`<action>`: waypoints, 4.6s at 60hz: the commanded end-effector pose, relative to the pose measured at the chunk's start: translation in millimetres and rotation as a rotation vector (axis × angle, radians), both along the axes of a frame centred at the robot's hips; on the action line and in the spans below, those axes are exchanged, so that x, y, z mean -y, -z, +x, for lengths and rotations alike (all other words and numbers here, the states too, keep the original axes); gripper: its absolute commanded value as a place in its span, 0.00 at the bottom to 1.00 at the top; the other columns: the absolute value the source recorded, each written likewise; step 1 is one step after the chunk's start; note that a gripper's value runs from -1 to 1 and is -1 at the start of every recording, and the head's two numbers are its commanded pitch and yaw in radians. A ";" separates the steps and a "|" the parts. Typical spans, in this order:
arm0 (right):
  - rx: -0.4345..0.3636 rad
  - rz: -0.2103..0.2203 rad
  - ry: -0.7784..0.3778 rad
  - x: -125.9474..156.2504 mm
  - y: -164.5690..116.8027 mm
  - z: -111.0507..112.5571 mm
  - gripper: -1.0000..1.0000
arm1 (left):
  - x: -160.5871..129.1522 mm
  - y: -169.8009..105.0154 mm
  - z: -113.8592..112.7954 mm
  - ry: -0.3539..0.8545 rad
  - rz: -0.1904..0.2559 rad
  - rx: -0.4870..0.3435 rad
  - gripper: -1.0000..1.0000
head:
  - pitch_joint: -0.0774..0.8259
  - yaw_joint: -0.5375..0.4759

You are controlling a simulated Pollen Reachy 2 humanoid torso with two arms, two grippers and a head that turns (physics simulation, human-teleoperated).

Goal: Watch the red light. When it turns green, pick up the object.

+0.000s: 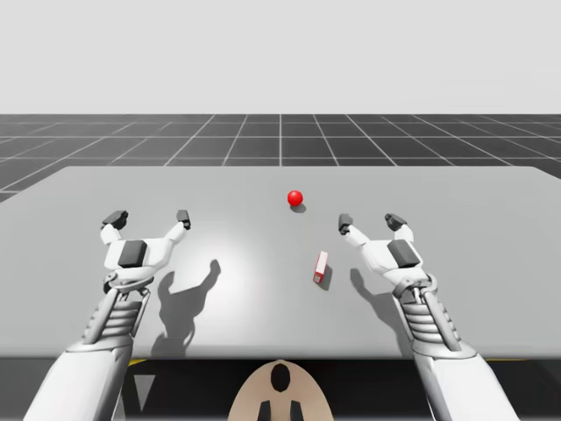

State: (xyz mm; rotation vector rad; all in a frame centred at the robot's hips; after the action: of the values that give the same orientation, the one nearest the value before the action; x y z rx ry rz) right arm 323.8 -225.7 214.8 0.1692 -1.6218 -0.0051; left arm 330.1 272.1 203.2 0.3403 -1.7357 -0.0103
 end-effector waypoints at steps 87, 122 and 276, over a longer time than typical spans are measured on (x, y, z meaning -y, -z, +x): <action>0.003 -0.006 -0.025 -7.6 3.4 -2.0 0.00 | 4.1 2.4 -1.4 0.009 0.018 -0.009 0.00 | 0.56 0.46; 0.001 -0.017 -0.029 -7.7 4.7 -0.7 0.00 | 6.3 2.7 -1.7 0.013 0.033 -0.011 0.00 | 0.85 0.37; -0.087 -0.341 -0.875 -9.1 94.9 18.2 0.96 | 14.8 16.2 3.3 0.014 0.063 -0.045 0.00 | 0.48 0.33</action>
State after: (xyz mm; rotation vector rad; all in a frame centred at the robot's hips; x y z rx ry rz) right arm 344.2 -214.3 121.7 0.5923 -1.3332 0.9174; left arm 333.5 257.6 187.8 0.3706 -1.6983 -0.0813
